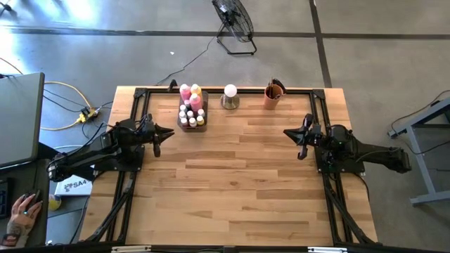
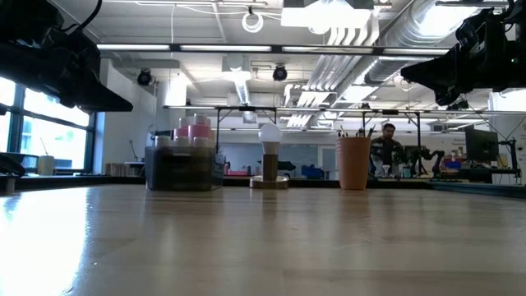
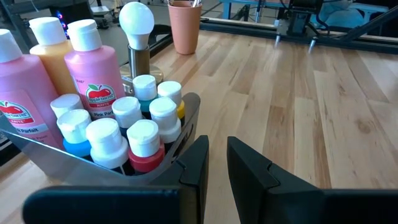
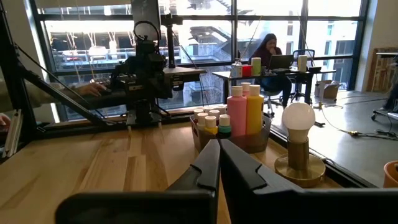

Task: Pick & Place Paint Supplies
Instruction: Return to Home Position

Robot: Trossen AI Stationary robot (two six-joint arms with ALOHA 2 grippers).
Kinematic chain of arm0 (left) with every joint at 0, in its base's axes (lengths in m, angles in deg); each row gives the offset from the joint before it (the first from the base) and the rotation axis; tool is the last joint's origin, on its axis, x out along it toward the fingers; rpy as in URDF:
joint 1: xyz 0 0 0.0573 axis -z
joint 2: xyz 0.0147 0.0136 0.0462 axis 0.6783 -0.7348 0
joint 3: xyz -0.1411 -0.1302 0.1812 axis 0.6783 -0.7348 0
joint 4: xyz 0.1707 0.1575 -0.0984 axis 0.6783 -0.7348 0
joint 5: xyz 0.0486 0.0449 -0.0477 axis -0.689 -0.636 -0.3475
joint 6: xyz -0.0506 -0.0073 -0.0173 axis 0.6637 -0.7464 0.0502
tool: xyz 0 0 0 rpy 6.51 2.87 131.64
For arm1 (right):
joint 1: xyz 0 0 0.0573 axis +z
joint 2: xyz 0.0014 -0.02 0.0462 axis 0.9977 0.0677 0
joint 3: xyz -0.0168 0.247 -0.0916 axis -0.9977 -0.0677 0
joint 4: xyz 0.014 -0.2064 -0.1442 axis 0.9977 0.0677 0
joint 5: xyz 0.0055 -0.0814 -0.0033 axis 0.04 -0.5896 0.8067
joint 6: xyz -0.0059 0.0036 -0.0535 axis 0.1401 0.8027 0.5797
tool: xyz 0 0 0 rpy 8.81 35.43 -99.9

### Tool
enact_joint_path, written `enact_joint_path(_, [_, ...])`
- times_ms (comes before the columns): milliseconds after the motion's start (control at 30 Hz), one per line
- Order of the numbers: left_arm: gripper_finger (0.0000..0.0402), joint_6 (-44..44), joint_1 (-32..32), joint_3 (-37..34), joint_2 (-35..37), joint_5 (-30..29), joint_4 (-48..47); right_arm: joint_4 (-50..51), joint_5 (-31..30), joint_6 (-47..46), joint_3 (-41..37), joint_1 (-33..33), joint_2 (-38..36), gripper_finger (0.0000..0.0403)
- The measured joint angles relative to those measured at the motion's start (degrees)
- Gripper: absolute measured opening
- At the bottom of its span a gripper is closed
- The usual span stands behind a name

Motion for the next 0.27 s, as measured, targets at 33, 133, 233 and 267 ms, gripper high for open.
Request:
enact_joint_path(33, [0.0054, 0.0, -0.01, 0.0, -0.01, 0.0, 0.02, 0.01, -0.01, 0.01, 0.0, -0.01, -0.01, 0.0006])
enact_joint_path(133, [0.0054, -0.01, 0.0, 0.02, -0.01, 0.0, 0.02, 0.0, -0.01, 0.01, 0.0, 0.0, -0.01, 0.0005])
enact_joint_path(233, [0.0054, 0.0, 0.01, 0.02, -0.01, -0.01, 0.0, 0.01, 0.0, 0.0, 0.0, -0.02, 0.0, 0.0006])
enact_joint_path(267, [0.0054, 0.0, 0.0, 0.02, -0.01, -0.01, 0.0, 0.02, -0.02, 0.0, 0.0, 0.0, -0.02, 0.0006])
